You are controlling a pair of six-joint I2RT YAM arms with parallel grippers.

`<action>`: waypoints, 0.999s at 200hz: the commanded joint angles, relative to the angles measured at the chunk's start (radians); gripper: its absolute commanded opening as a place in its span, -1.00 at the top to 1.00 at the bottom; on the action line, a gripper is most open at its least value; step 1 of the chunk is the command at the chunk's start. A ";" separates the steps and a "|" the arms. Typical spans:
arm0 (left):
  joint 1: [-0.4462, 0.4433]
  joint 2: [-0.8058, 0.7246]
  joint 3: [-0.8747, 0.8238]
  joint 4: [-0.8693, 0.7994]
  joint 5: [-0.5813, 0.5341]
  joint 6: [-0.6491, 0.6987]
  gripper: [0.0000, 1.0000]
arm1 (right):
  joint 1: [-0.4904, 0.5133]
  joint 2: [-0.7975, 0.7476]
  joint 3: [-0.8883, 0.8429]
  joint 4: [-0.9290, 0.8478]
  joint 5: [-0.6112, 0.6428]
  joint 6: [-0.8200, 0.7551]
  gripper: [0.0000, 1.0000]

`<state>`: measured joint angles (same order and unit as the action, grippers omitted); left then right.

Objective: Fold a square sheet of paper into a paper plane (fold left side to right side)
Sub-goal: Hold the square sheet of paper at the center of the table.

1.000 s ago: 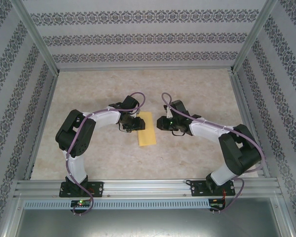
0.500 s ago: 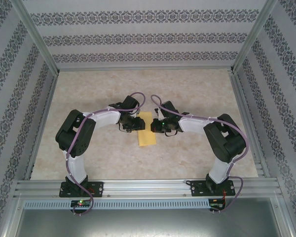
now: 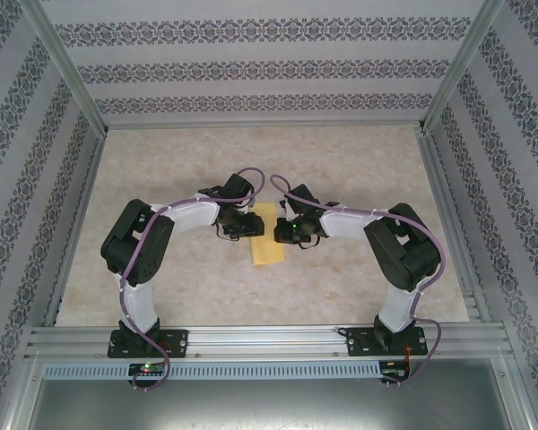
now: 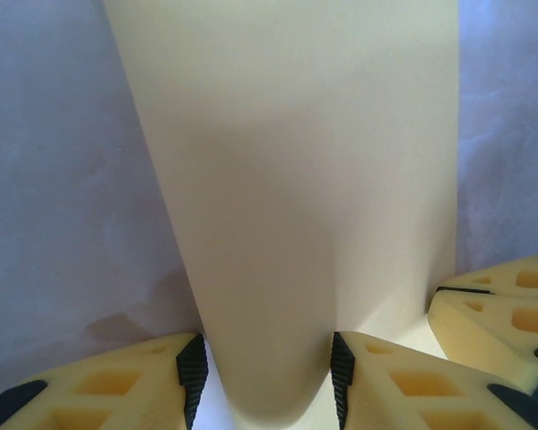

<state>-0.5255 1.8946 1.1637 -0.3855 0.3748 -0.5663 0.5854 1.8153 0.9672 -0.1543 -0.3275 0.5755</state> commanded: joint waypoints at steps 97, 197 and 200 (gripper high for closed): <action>-0.029 -0.208 -0.069 0.049 -0.013 0.028 0.36 | 0.023 0.052 -0.001 -0.077 0.046 -0.014 0.99; 0.010 -0.030 -0.079 0.140 0.100 0.084 0.70 | 0.030 0.050 0.013 -0.118 0.056 -0.032 0.99; 0.013 -0.029 -0.083 0.143 0.101 0.086 0.70 | 0.029 0.049 0.014 -0.121 0.056 -0.034 0.98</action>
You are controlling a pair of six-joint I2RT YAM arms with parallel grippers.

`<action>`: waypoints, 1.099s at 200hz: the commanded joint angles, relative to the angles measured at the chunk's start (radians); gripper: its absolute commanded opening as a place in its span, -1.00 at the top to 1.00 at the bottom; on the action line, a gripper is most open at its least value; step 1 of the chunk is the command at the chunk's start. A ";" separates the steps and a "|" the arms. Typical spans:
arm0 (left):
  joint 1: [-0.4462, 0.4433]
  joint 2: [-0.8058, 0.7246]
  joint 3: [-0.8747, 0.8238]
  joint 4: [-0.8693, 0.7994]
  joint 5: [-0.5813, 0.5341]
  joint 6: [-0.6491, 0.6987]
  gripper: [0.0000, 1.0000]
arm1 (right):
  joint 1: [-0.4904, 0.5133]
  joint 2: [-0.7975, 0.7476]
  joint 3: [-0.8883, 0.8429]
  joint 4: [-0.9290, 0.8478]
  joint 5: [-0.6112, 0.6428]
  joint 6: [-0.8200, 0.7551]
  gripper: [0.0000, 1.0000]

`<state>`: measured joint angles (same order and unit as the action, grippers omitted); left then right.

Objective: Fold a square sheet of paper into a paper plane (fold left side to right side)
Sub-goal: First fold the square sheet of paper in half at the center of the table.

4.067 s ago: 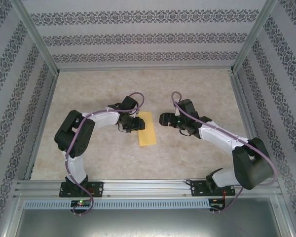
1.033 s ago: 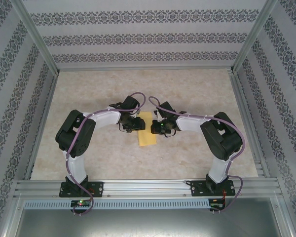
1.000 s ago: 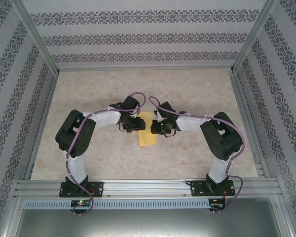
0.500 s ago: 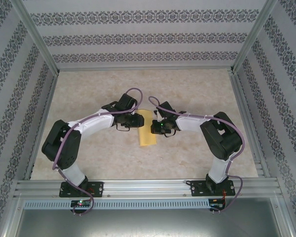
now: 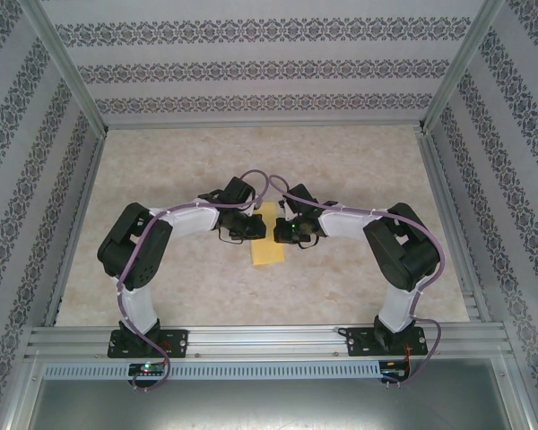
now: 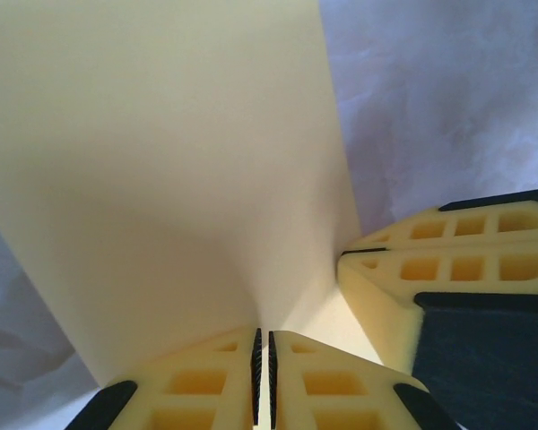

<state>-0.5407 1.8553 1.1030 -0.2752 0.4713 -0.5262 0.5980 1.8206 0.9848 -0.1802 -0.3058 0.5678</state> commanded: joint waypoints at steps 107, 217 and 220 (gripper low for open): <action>0.141 -0.036 -0.136 0.063 0.009 0.117 0.69 | 0.016 0.048 0.004 -0.131 0.029 -0.051 0.99; 0.061 -0.136 -0.172 0.267 0.111 0.037 0.66 | 0.020 0.035 0.014 -0.122 0.024 -0.042 0.98; 0.055 -0.128 -0.167 0.270 0.109 0.038 0.66 | 0.020 0.035 0.015 -0.121 0.024 -0.042 0.98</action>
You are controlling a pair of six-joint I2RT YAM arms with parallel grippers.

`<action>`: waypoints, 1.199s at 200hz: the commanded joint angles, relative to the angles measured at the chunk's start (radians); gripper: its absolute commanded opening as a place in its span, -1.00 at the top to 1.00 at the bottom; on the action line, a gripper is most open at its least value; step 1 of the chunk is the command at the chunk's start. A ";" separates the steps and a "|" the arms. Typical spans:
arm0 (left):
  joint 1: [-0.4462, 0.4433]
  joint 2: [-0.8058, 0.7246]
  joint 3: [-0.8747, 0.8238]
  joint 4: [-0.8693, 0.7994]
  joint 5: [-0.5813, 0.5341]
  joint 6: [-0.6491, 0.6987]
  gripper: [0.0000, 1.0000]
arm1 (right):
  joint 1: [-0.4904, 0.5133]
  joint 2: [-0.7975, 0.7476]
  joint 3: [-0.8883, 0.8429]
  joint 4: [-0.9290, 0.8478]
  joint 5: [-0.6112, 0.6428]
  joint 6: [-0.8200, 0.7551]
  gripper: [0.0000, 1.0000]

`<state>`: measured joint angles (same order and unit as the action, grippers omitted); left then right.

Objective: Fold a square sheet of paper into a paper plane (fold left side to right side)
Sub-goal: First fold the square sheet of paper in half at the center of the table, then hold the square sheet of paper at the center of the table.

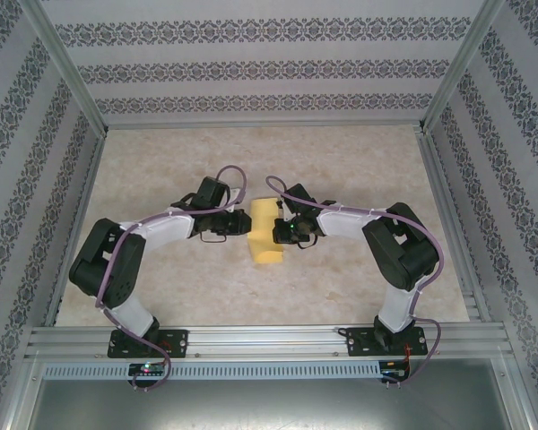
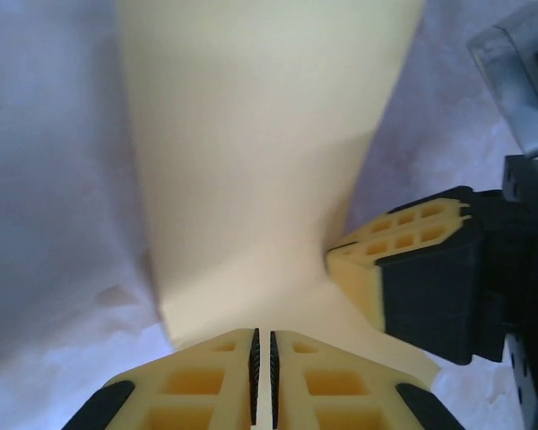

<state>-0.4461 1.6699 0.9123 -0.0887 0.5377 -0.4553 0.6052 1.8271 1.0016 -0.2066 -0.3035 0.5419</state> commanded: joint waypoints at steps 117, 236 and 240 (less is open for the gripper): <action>-0.074 0.215 0.051 0.064 -0.019 -0.033 0.61 | 0.018 0.025 0.011 -0.090 0.013 -0.020 0.97; -0.092 0.238 0.053 0.010 -0.065 -0.010 0.62 | -0.036 -0.174 -0.004 0.018 -0.063 -0.030 0.93; -0.092 0.238 0.053 0.009 -0.064 -0.011 0.62 | -0.040 -0.172 -0.003 0.027 -0.072 -0.029 0.93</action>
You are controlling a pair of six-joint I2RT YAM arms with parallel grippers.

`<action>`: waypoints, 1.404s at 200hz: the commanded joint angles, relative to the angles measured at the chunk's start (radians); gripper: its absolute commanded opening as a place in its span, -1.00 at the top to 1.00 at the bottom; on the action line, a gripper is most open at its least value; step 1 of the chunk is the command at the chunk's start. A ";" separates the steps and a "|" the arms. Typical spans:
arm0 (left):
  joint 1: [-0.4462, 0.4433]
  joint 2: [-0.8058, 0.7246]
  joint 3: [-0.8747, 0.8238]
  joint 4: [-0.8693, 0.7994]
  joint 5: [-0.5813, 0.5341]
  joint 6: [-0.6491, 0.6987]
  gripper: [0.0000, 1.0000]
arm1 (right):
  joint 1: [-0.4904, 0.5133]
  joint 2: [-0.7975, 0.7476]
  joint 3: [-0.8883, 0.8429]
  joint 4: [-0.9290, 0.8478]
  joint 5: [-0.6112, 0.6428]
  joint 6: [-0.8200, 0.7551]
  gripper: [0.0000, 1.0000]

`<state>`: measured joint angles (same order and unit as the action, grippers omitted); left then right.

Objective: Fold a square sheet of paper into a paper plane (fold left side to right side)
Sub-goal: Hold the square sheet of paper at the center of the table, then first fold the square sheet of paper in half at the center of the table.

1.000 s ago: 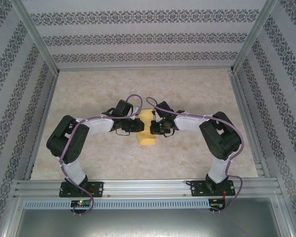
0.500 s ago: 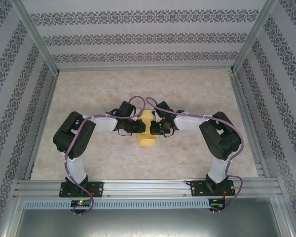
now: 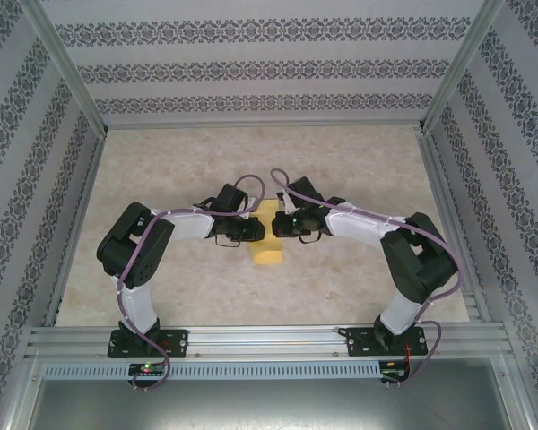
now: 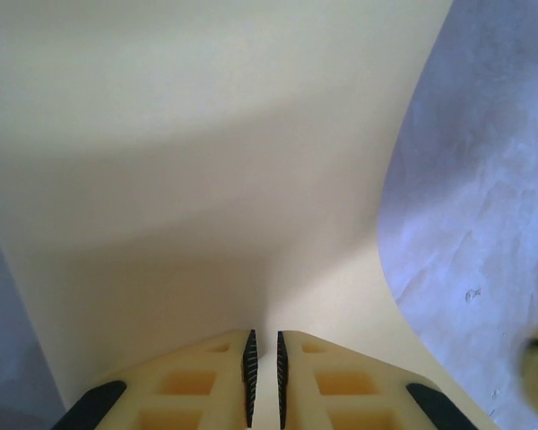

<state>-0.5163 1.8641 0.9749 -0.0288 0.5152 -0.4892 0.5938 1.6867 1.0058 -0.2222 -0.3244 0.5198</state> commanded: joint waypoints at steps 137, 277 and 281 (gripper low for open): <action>-0.046 0.040 0.005 -0.084 -0.068 0.041 0.62 | -0.061 0.288 0.176 0.076 -0.072 0.016 0.95; -0.116 -0.158 -0.199 -0.043 0.005 0.046 0.62 | -0.068 0.352 0.217 -0.059 -0.011 0.002 0.95; -0.120 -0.163 -0.208 -0.039 0.008 0.041 0.62 | -0.068 0.351 0.218 -0.060 -0.011 0.002 0.95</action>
<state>-0.5964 1.7367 0.8272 -0.0135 0.4721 -0.4446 0.5392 2.0003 1.2167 -0.2199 -0.3954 0.5426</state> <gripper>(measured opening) 0.189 0.038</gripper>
